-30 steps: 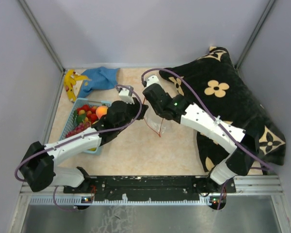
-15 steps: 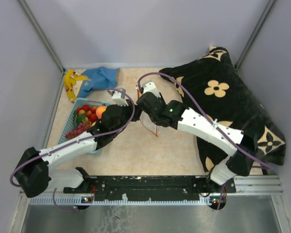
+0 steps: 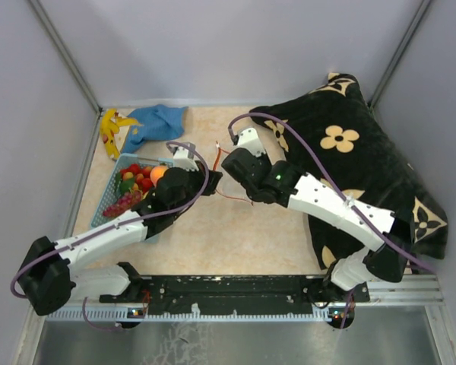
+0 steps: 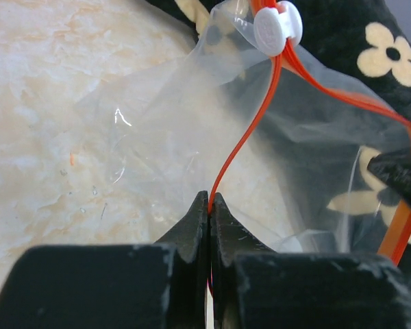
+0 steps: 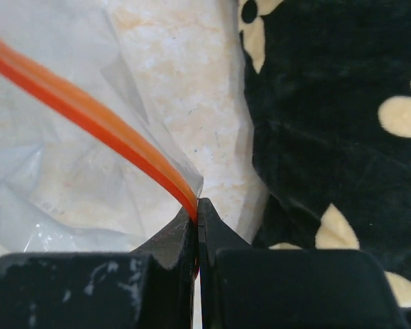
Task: Place the food in the zip-top bag and seal the zipper
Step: Open the zipper of the food storage bag.
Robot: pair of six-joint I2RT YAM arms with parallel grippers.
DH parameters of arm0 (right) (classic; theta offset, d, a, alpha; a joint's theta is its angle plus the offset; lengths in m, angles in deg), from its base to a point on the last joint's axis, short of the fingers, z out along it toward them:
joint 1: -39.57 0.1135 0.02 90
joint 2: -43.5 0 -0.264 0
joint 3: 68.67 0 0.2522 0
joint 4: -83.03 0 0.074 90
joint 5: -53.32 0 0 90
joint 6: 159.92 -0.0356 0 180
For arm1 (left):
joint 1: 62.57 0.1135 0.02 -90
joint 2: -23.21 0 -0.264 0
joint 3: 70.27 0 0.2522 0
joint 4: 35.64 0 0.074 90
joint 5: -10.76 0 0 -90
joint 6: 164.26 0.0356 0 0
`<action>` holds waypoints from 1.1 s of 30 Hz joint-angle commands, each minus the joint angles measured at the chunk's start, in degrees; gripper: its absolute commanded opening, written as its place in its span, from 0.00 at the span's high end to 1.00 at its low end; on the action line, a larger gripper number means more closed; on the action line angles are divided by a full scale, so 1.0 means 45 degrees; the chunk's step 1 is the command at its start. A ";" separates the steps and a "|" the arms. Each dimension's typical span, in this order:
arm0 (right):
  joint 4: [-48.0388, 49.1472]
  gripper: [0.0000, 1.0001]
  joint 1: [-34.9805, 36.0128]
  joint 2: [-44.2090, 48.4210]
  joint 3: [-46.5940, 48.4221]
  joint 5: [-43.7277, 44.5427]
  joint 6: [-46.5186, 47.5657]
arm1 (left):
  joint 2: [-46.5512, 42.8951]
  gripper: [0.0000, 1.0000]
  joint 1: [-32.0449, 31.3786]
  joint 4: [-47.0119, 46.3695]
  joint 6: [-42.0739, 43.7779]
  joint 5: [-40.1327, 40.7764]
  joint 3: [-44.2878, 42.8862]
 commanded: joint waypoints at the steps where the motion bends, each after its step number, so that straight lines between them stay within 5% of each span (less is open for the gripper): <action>1: 0.0104 1.00 -0.0312 0.0740 0.0091 0.1783 -0.0235 | -0.0693 1.00 0.0031 0.1091 0.0554 -0.0552 -0.0004; 11: 0.1697 1.00 -0.0860 0.1532 -0.1151 0.1311 0.0091 | -0.1045 1.00 0.0040 0.1766 0.0842 -0.0586 0.0259; 17: 0.2710 1.00 -0.0594 0.1431 -0.1496 0.1159 0.0562 | -0.0619 0.83 0.0075 0.1122 0.0888 -0.1014 -0.0184; 24: 0.2534 1.00 -0.0464 0.0895 -0.0817 0.1876 0.0977 | -0.0692 0.49 0.0410 0.0667 0.0596 -0.1513 -0.0580; 33: 0.2132 1.00 -0.0397 0.0735 -0.0650 0.2209 0.0881 | -0.2281 0.14 0.1710 0.2274 0.0368 -0.1002 0.0163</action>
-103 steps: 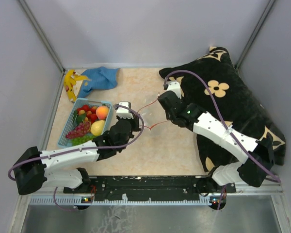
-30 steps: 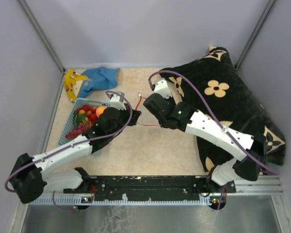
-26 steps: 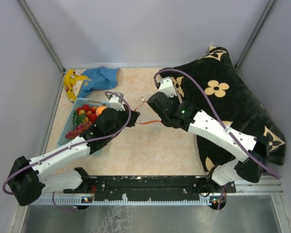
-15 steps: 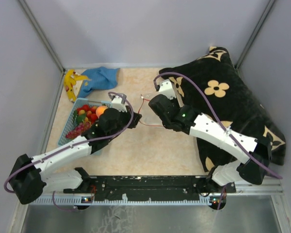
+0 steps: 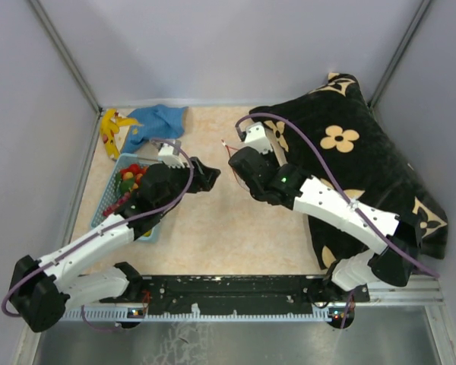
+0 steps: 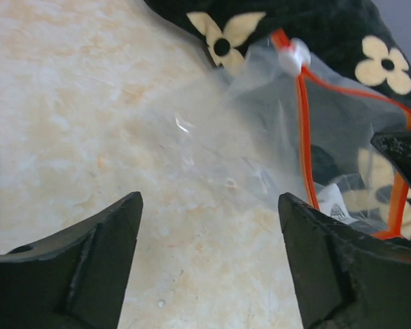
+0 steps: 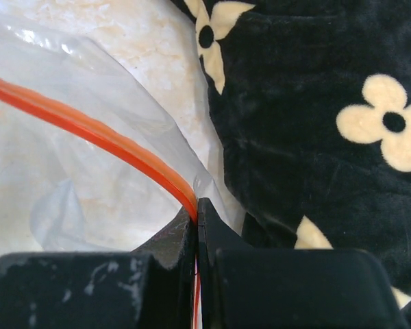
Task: Place the food in the zip-top bag and seal the zipper
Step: Open the zipper of the food storage bag, then pick up the fake fruit from the bin.
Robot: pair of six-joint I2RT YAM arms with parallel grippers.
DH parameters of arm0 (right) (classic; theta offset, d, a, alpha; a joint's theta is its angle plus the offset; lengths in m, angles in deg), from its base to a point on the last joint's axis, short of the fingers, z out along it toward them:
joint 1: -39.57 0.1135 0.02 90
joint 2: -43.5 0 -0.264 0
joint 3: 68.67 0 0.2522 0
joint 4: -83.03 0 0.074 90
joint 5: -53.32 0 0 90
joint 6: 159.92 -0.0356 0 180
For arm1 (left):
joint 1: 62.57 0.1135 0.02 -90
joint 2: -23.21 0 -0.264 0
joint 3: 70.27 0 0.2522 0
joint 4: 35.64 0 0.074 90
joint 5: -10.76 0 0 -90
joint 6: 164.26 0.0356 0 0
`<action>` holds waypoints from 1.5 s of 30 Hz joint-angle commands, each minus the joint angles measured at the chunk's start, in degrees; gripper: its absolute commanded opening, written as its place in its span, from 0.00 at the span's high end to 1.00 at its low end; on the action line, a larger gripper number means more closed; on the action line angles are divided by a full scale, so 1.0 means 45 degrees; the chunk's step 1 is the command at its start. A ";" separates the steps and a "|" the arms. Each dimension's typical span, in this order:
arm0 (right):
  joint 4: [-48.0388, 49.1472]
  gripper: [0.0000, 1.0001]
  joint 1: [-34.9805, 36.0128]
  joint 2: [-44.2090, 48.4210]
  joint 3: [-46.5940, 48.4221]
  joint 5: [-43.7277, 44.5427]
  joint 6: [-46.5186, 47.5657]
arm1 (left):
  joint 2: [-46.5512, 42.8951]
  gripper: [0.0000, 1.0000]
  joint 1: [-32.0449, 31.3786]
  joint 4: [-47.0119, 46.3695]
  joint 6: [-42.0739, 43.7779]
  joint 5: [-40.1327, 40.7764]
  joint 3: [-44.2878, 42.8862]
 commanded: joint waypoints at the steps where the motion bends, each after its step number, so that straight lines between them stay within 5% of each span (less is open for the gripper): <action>1: 0.0151 1.00 0.0111 -0.0011 0.0604 0.0579 -0.0060 | -0.1180 0.10 0.0722 0.1071 -0.0034 0.0725 0.0305; 4: 0.0146 1.00 0.0112 -0.0110 0.0656 0.0511 -0.0004 | -0.1672 0.00 0.1261 0.2001 0.0121 0.1649 0.0420; 20: -0.0565 1.00 0.0387 -0.0962 0.1170 0.1167 -0.0214 | 0.1013 0.00 0.5332 0.3101 0.0783 0.1765 -0.0276; 45: -0.0339 1.00 0.0525 -0.1418 0.1230 0.1060 0.0054 | 0.5425 0.09 0.6560 0.2232 0.1606 0.1312 -0.1237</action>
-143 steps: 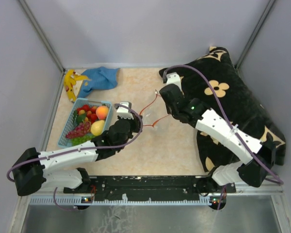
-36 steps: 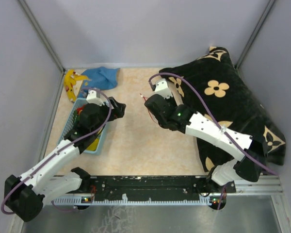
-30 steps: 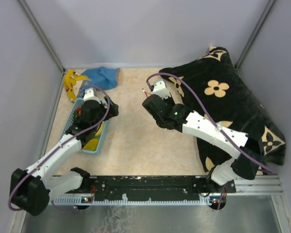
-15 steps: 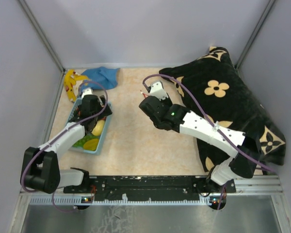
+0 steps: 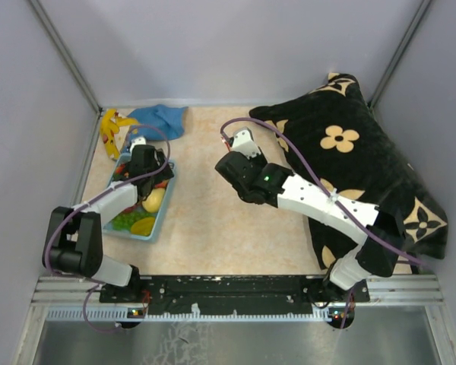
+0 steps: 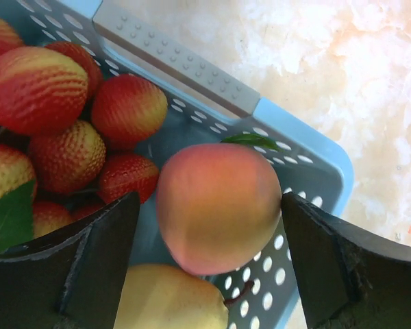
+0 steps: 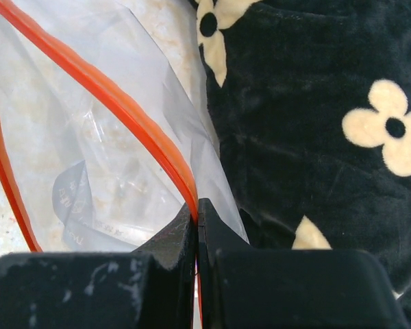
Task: Place the food in the zip-top bag and seal the zipper
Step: Pick up the fake fruit from the bin.
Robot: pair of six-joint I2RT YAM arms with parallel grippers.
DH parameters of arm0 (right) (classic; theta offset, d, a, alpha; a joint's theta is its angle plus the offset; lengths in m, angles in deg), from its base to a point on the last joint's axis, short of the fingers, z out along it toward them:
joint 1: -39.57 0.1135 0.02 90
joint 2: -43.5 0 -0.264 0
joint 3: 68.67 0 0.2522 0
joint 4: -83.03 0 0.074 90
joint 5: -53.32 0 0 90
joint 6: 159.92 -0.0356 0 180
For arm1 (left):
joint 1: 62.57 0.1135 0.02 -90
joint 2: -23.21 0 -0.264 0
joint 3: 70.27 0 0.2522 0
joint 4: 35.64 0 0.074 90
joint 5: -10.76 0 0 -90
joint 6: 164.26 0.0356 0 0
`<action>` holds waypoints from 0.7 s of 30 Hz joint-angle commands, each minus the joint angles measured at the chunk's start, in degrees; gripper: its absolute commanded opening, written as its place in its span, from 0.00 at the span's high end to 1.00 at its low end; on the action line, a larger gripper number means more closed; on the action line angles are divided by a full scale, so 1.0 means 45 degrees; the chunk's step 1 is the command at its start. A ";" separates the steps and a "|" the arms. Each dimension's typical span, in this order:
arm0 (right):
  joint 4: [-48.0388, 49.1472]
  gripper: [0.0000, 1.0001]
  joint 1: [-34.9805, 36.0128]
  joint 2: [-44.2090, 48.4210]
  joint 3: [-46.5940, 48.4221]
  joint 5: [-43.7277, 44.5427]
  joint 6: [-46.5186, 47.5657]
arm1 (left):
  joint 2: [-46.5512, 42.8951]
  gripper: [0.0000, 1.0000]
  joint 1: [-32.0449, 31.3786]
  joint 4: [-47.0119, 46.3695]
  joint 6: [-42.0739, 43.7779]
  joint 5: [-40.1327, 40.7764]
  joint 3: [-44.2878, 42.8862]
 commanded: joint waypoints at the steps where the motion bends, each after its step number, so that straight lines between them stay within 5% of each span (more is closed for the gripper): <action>1: 0.0341 1.00 0.0089 -0.0039 0.0618 0.0429 0.0040 | 0.0876 0.09 0.0125 -0.0195 0.0256 -0.0683 -0.0458; 8: 0.0350 1.00 0.0100 -0.0042 0.0550 0.0469 0.0025 | 0.1633 0.11 0.0124 -0.0119 0.0201 -0.1598 -0.0860; 21: -0.0042 1.00 0.0094 0.0220 0.0523 0.0805 -0.0252 | 0.0814 0.51 -0.0188 -0.0643 -0.0372 -0.4167 -0.0877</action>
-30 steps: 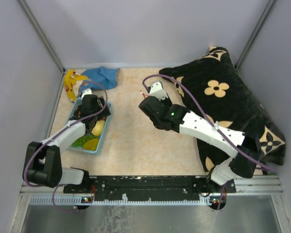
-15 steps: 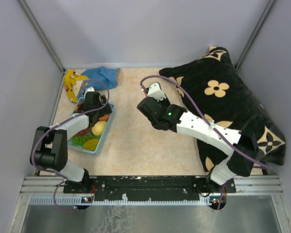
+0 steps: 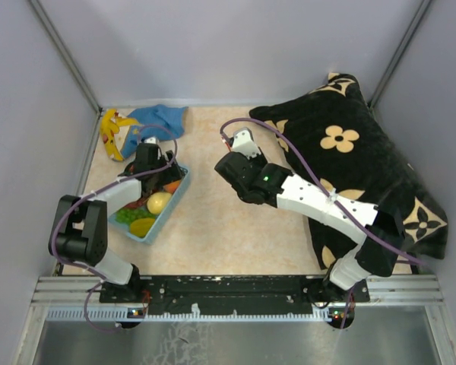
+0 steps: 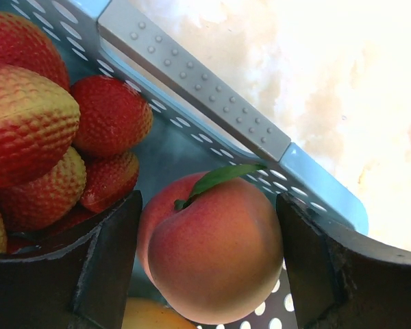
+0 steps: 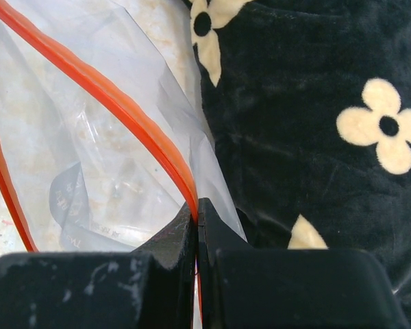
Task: Place the food in the zip-top bag and seal the zipper
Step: Pick up the fake fruit from the bin, then place the fake fruit in the zipper food storage bag.
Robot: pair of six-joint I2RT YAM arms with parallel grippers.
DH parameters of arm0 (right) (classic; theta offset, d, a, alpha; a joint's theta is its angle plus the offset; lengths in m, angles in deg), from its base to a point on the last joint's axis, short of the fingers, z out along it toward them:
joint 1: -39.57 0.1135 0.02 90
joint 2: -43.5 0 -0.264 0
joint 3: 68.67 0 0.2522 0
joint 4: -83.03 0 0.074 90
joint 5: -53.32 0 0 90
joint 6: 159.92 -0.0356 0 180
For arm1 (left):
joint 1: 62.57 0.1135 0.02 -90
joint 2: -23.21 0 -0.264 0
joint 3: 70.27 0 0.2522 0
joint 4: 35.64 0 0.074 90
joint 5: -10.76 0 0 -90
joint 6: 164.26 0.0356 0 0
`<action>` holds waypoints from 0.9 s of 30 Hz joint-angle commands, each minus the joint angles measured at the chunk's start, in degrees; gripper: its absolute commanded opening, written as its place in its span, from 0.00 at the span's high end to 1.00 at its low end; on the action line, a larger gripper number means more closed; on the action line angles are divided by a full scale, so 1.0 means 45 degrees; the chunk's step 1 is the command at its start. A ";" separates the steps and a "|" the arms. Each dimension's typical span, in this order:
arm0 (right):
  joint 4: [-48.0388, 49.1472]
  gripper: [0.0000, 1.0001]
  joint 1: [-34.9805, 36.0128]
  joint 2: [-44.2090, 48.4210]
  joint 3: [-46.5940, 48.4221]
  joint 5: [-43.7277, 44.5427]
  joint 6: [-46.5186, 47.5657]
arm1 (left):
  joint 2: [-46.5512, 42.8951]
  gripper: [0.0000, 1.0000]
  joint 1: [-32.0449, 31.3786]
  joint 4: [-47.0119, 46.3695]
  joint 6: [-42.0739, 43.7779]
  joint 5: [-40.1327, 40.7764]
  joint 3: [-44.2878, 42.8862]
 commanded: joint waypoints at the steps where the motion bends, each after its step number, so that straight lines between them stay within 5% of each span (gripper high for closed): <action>1: -0.0040 1.00 0.0072 0.0343 0.0510 0.0597 -0.0234 | -0.0975 0.52 -0.0168 -0.0290 -0.0286 -0.0905 -0.0168; 12: 0.0306 1.00 0.0090 0.0345 0.0652 -0.0361 -0.0292 | -0.4690 0.58 -0.0187 -0.0518 -0.0462 -0.1068 0.1175; 27: 0.0586 1.00 0.0109 -0.0361 0.1449 -0.2195 -0.0754 | -0.8794 0.61 -0.1100 -0.2621 -0.2541 -0.3723 0.2920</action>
